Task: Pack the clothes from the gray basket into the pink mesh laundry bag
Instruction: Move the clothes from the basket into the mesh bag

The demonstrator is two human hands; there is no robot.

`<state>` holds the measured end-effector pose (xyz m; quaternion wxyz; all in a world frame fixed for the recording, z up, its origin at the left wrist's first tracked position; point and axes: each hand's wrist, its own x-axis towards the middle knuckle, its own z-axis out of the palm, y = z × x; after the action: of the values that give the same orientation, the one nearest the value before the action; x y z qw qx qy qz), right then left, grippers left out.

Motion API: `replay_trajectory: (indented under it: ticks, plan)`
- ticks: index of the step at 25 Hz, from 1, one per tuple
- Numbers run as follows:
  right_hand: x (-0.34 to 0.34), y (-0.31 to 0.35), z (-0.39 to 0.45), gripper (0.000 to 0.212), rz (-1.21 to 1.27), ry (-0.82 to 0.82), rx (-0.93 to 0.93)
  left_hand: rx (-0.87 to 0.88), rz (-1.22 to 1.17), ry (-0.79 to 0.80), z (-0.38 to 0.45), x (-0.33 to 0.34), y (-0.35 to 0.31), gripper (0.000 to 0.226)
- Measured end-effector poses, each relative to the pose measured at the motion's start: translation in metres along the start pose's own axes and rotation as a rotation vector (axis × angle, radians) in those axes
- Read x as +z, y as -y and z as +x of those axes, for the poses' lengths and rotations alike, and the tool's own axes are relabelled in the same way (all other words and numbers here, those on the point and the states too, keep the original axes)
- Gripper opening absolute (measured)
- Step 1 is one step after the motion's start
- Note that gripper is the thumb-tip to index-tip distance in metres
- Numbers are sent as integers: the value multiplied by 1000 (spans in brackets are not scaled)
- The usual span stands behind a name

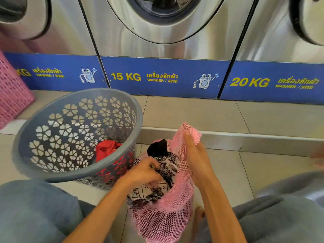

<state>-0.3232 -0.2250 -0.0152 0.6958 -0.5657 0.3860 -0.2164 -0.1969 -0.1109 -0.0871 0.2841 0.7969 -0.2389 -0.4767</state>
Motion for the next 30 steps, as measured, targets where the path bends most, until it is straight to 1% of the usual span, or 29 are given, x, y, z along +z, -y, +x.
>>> replay_trajectory:
  ticks: [1,2,3,4,5,6,7,8,9,10,11,12,14,15,16,18,19,21,22,24,25,26,27,28,30]
  plan:
    - [1,1,0,47,16,-7,18,-29,139,-122,1,-9,10,78]
    - [4,3,-2,49,20,3,18,-74,279,-169,1,-14,21,104]
    - [6,3,-4,49,-4,18,11,-122,330,-153,0,-12,31,126]
    - [7,3,-5,45,-43,51,-2,-162,266,-82,0,-6,39,139]
    - [8,4,-5,38,-94,83,-8,-179,159,-24,1,3,47,142]
    - [9,6,-6,29,-155,115,-7,-173,89,-17,3,10,53,136]
    - [9,8,-7,27,-221,144,-8,-159,70,-27,4,12,55,123]
    - [8,8,-7,33,-307,169,-12,-142,81,-51,6,12,55,106]
    - [7,6,-6,42,-405,195,-50,-114,122,-87,4,11,48,88]
    - [5,7,-6,45,-493,206,-102,-81,144,-132,3,8,37,71]
    - [2,8,-6,43,-563,203,-160,-37,113,-165,-2,6,23,58]
    - [-2,10,-6,44,-626,187,-204,14,56,-193,-5,4,9,52]
    - [-8,18,-7,46,-710,133,-263,131,-61,-175,-14,8,-16,53]
    - [-10,22,-8,46,-734,109,-295,171,-63,-141,-14,14,-26,54]
    - [-11,24,-9,47,-752,91,-325,197,-20,-87,-19,23,-37,51]
    - [-12,27,-11,49,-765,58,-375,174,100,25,-28,48,-47,33]
    - [-11,27,-12,49,-767,43,-396,186,158,45,-27,59,-45,31]
    - [-10,25,-13,48,-735,21,-394,190,231,42,-41,70,-36,33]
    - [-10,23,-14,46,-718,12,-377,155,205,38,-33,79,-24,36]
    - [-13,22,-12,38,-708,-11,-347,95,292,70,-26,77,-11,37]
    - [-13,22,-10,36,-686,-20,-331,94,350,81,-20,71,-1,40]
    - [-13,20,-9,35,-637,-27,-310,79,367,144,-18,62,3,41]
    - [-11,18,-7,32,-555,-31,-285,88,403,216,-12,50,0,35]
    - [-7,15,-5,28,-447,-32,-252,76,401,237,-14,33,-9,28]
    - [3,7,0,14,-241,-22,-160,134,312,168,-26,-6,-35,20]
